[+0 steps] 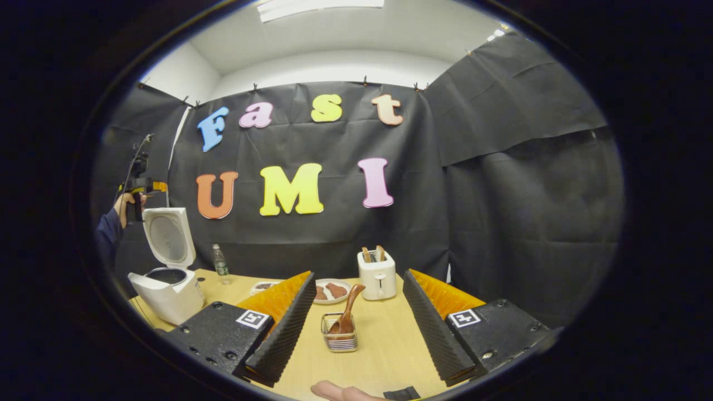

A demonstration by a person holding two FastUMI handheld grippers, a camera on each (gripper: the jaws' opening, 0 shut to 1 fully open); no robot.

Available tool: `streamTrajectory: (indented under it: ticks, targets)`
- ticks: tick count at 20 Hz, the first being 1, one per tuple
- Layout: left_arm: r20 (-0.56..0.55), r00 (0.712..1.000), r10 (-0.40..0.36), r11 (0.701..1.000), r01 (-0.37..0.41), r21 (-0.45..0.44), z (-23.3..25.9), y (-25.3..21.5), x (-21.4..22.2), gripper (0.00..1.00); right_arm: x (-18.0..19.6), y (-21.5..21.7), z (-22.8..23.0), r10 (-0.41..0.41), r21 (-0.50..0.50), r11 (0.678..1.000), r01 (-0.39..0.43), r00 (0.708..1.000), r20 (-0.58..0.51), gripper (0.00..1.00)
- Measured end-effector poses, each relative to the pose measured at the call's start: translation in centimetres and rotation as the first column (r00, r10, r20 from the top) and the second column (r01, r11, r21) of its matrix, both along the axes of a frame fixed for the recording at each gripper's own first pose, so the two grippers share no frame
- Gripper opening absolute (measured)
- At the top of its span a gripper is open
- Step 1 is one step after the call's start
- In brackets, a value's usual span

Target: Close the left gripper, press the button to open the rice cooker; take a wooden spoon from the chopstick holder with the right hand, scoop a spoonful of rice and pour it into the rice cooker, then put the wooden spoon back into the chopstick holder.

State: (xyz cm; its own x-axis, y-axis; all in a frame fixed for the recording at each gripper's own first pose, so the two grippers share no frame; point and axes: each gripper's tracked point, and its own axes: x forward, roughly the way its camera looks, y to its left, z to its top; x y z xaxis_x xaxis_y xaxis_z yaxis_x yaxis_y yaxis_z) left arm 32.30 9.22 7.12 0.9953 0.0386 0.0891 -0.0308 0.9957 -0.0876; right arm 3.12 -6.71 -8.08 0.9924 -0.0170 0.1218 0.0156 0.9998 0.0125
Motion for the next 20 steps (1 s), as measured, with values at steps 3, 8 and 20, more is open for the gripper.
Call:
streamTrajectory:
  ticks: [3,8,20]
  targets:
    - [-0.057,0.998,0.032,0.999,-0.031,0.011,-1.6,0.7,2.4,0.94,-0.2,-0.7,-0.1,-0.019,-0.005,1.000,0.019,1.000,0.001,0.99]
    - [-0.167,0.983,0.079,0.996,-0.069,0.062,-5.4,1.5,4.3,0.94,-0.2,-1.9,-0.4,-0.083,-0.049,0.995,0.084,0.996,0.016,1.00]
    - [-0.245,0.968,0.047,0.994,-0.022,0.106,-6.8,0.8,-0.6,0.97,-1.4,2.7,-0.6,0.033,-0.038,0.999,-0.033,0.999,0.008,1.00]
